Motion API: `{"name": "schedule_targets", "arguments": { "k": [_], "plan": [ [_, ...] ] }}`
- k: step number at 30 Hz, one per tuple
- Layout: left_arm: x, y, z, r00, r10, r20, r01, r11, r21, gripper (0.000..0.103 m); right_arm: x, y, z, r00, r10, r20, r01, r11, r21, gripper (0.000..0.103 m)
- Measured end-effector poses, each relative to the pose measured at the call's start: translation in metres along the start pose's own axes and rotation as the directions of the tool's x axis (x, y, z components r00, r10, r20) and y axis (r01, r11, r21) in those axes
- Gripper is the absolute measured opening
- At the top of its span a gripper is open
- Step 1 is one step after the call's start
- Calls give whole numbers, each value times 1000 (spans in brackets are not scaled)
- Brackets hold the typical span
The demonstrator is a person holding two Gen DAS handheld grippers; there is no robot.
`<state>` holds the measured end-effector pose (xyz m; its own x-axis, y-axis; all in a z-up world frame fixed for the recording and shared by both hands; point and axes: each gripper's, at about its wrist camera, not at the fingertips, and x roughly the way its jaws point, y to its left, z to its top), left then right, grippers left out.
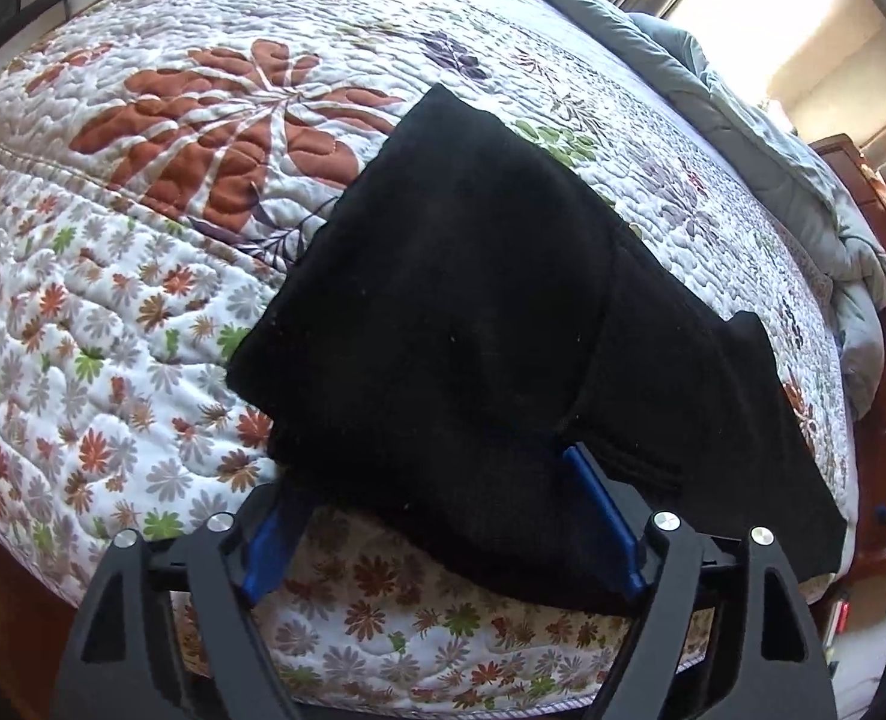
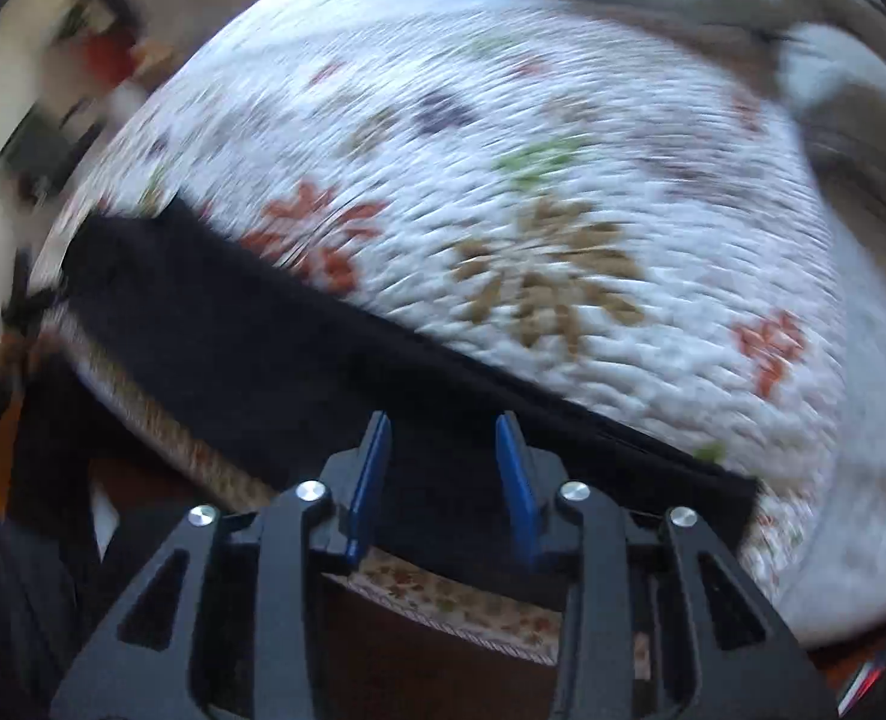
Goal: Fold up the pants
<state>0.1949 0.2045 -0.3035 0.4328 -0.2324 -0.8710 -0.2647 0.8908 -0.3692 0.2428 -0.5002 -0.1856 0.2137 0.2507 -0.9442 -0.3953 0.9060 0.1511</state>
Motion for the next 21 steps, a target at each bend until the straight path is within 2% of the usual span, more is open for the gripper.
{"name": "schedule_targets", "arguments": {
  "k": [2,4,8,11,19,21],
  "plan": [
    [1,-1,0,1000,-7,-4,7,1000,7,85,33,9,15,996,0,-91,-11,993,-119,24],
    [0,-2,-1,1000,-14,-8,14,1000,11,87,56,9,29,992,-12,-127,-11,984,-178,23],
    [3,0,1,999,-30,-15,30,1000,-8,89,99,16,54,975,42,-217,-102,956,-274,20],
    [4,0,2,1000,-19,-18,18,1000,-9,90,108,29,60,959,61,-276,-154,930,-332,20],
    [8,-1,5,1000,-11,-21,11,1000,-8,91,120,37,68,932,60,-357,-206,898,-388,19],
    [9,0,6,1000,-13,-19,13,1000,-10,91,120,36,70,934,47,-354,-193,901,-389,4]
  ]
}}
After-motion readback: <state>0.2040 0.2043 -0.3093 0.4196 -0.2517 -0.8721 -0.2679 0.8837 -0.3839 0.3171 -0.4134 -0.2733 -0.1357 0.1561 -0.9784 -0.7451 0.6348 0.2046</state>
